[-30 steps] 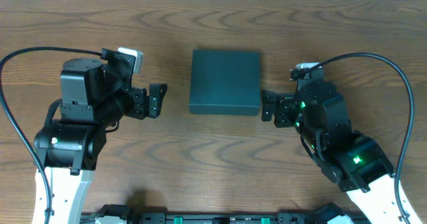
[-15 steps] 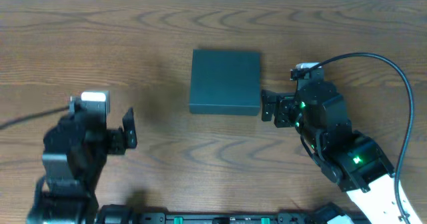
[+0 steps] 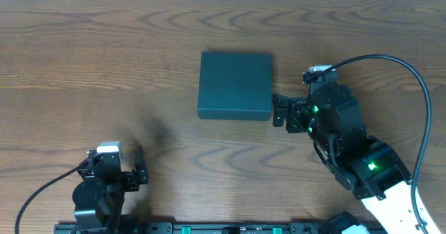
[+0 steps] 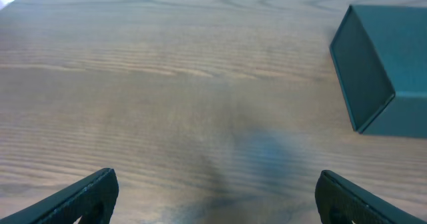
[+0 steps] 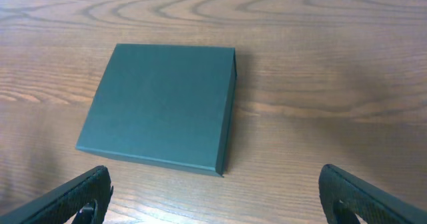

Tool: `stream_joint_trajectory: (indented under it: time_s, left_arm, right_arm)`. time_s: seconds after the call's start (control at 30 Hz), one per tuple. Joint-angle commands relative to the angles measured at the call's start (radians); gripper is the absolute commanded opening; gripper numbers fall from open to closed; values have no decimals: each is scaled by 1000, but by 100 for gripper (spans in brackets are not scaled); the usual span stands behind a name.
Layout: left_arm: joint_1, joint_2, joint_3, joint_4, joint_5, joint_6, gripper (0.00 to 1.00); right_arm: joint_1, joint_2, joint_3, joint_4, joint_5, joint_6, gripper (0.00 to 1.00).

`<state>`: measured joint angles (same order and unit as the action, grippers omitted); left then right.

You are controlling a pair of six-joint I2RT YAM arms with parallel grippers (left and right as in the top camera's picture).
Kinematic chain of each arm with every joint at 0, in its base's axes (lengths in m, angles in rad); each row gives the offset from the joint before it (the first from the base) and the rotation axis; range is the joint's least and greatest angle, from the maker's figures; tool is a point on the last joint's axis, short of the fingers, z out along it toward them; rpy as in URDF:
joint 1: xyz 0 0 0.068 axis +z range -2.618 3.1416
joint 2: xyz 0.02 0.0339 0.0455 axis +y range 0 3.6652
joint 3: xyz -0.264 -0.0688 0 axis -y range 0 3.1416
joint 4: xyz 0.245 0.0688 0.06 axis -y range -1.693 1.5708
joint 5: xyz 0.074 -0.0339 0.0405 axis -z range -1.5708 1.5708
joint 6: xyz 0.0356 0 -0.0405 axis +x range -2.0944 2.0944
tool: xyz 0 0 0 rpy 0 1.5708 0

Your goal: Pack container

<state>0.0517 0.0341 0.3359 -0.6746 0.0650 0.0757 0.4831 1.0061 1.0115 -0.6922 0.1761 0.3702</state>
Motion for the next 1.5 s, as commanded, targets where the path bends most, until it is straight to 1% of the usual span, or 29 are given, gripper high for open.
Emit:
stream_joint_trajectory:
  time_s: [0.0,0.23,0.37,0.5,1.3,1.33,1.37,1.43,1.47]
  left_arm:
    - [7,-31,-37,6,14,3,95]
    - [7,-31,-119,9,14,2,95]
    - [7,-31,-180,60,13,-1,95]
    - [7,-31,-180,53,-1,14,95]
    - [7,-31,-180,50,-1,14,95]
    - [7,-31,-180,50,-1,14,95]
    - [7,-31,-180,50,-1,14,95]
    - [7,-31,-180,50,-1,14,95]
    - [7,-31,-180,50,-1,14,95]
  right_arm:
    - [-5,-2,-4,-2,3,-5,99]
    - [-5,-2,-4,-2,3,-5,99]
    - [-5,-2,-4,-2,3,-5,99]
    - [-5,-2,-4,-2,3,-5,99]
    - [-5,-2,-4,-2,3,-5,99]
    - [-5,-2,-5,-4,16,-18,99]
    - [-8,-11,-5,-8,58,-61,99]
    - [-38,-72,-34,-8,75,-163,99]
    - [-62,-116,-63,0,74,-179,99]
